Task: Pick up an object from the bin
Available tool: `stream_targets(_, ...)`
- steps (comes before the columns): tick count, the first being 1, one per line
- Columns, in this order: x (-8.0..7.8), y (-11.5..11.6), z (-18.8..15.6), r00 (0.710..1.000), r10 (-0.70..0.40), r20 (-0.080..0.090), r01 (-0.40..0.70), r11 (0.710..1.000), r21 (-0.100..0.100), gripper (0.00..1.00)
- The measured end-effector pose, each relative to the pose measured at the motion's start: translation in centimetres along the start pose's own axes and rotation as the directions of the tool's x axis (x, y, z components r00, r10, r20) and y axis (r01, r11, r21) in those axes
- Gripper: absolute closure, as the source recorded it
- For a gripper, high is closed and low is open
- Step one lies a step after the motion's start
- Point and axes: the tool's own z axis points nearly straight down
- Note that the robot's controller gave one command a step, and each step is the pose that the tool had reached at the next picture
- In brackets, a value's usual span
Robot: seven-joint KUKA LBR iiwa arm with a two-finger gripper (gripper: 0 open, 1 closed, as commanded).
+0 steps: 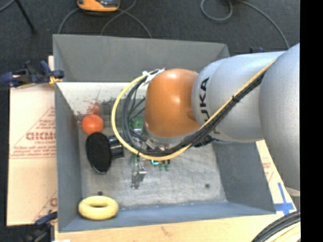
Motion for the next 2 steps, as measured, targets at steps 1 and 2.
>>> stream_targets(1, -0.2, -0.1, -0.4, 1.0, 0.003, 0.008, -0.003, 1.0, -0.001, 0.0)
stream_targets(2, -4.6, 2.1, 0.8, 0.999, 0.03, 0.011, -0.03, 1.0, -0.001, 0.0)
